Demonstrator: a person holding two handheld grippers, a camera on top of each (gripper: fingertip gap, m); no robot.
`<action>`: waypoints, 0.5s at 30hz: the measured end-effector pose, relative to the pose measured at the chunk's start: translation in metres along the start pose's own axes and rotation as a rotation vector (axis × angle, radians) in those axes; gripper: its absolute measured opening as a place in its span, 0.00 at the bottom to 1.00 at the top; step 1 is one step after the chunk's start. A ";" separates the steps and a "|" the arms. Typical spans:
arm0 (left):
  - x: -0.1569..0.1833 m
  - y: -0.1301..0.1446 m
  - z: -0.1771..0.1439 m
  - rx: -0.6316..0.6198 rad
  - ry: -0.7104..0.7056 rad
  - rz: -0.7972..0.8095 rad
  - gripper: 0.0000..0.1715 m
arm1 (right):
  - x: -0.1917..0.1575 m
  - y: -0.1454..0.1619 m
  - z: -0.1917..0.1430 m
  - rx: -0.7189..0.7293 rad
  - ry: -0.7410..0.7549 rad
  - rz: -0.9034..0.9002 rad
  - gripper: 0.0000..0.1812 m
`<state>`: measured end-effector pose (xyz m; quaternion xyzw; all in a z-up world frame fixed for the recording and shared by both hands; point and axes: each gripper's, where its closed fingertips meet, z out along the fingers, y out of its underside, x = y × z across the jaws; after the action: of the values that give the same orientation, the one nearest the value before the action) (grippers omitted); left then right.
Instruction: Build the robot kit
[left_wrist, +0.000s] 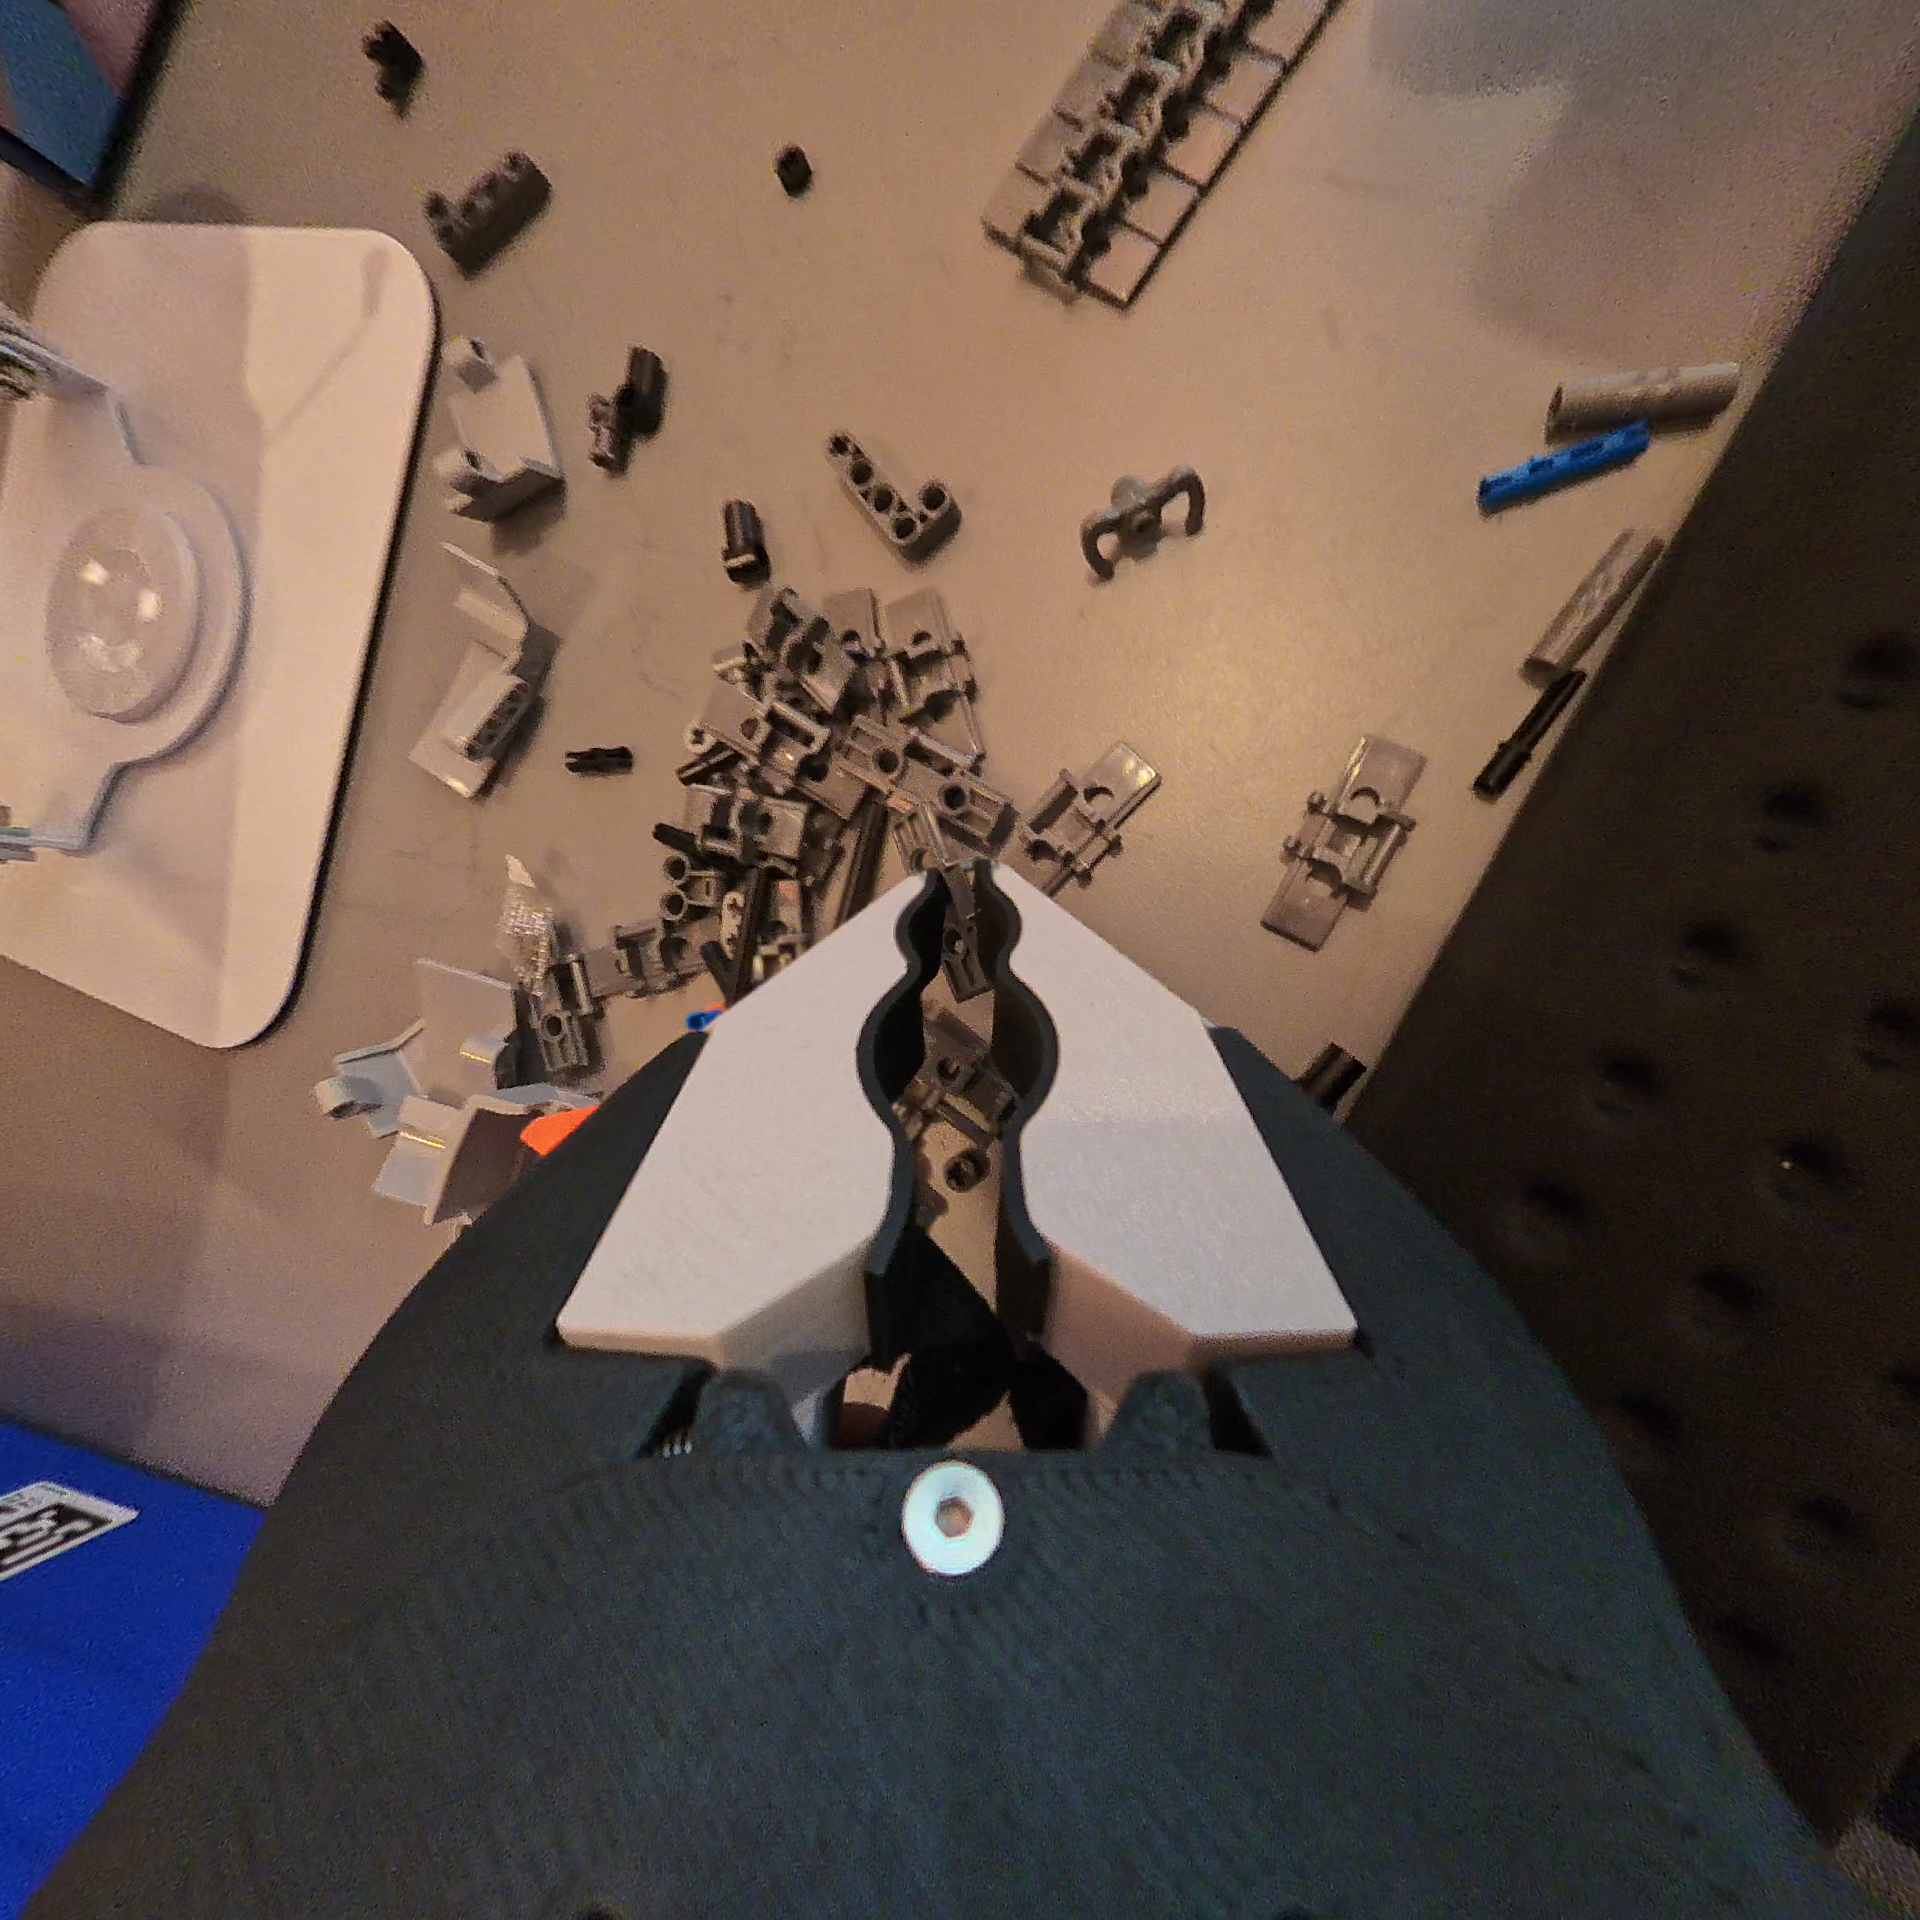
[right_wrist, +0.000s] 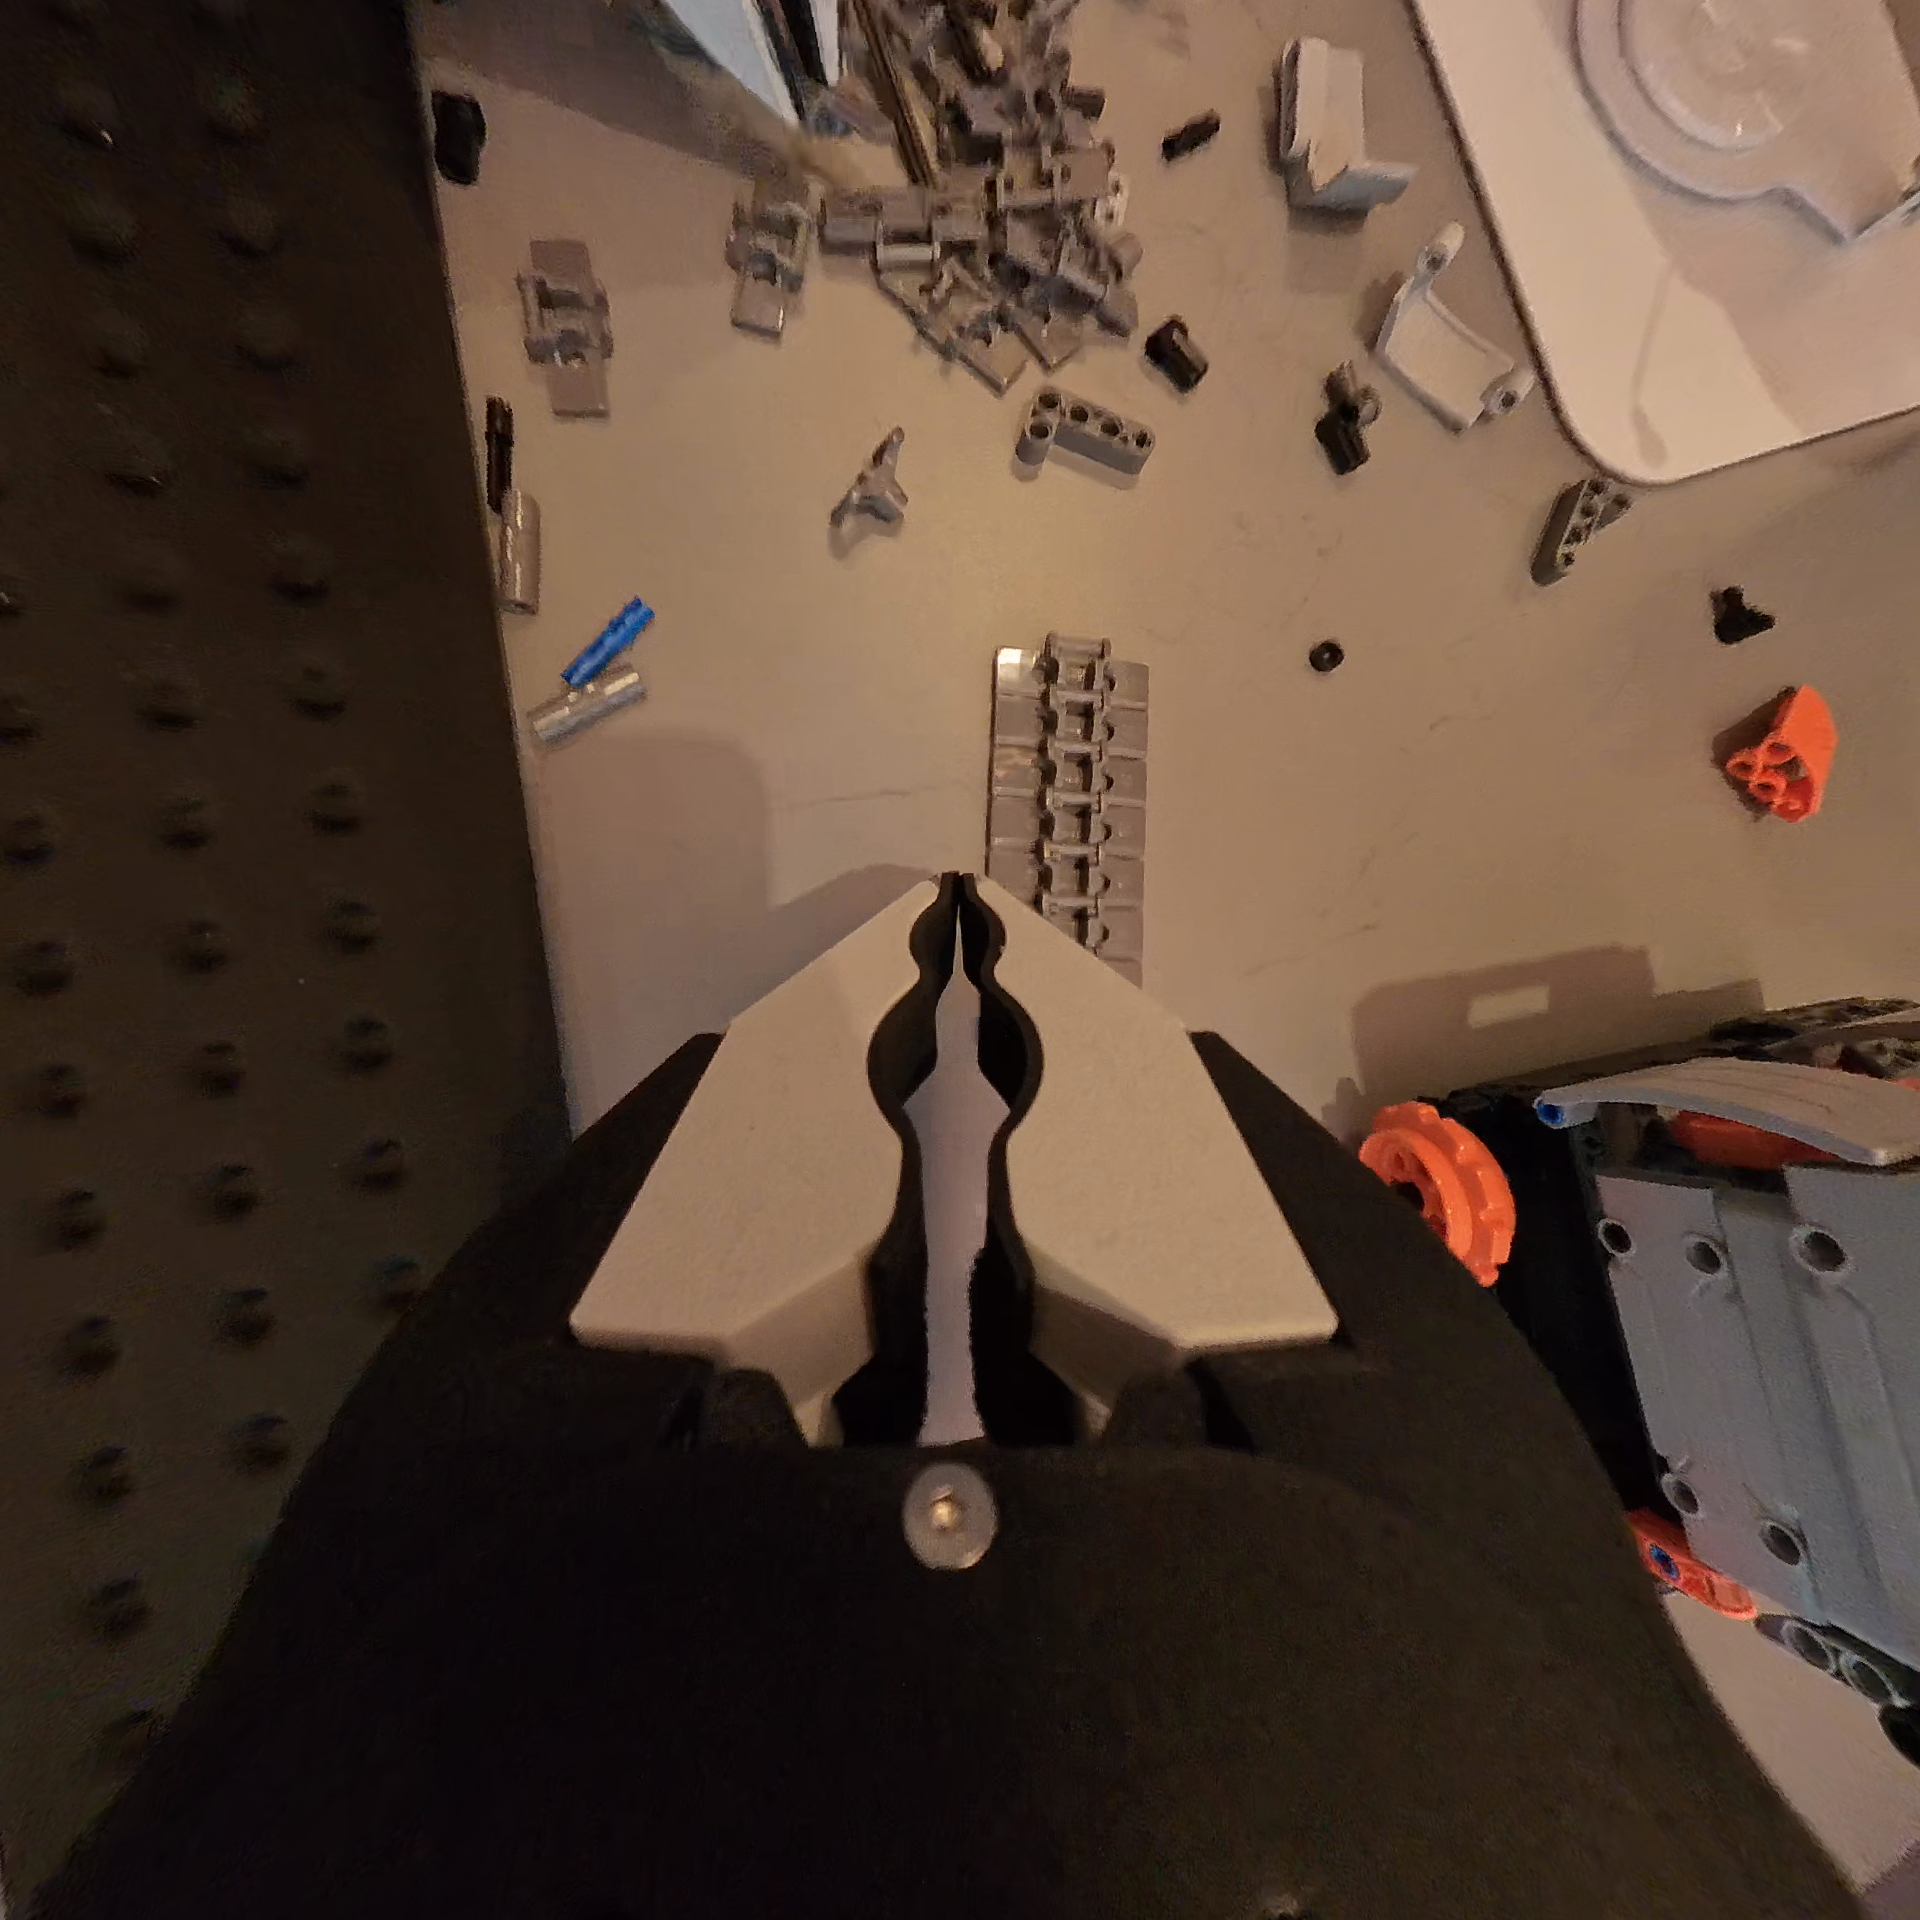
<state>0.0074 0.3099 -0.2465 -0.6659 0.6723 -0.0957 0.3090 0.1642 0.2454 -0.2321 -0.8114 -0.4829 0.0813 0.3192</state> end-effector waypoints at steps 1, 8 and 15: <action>-0.001 -0.005 -0.002 0.032 -0.004 -0.013 0.03 | -0.001 -0.005 -0.002 0.024 0.009 0.000 0.00; 0.011 -0.070 -0.028 0.406 0.117 -0.141 0.03 | -0.007 -0.061 -0.016 0.346 0.022 0.158 0.09; 0.027 -0.133 -0.052 0.744 0.350 -0.339 0.03 | -0.015 -0.085 -0.023 0.484 0.071 0.156 0.16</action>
<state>0.0922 0.2566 -0.1414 -0.5840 0.5156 -0.4915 0.3892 0.1043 0.2511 -0.1657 -0.7485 -0.3738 0.1901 0.5137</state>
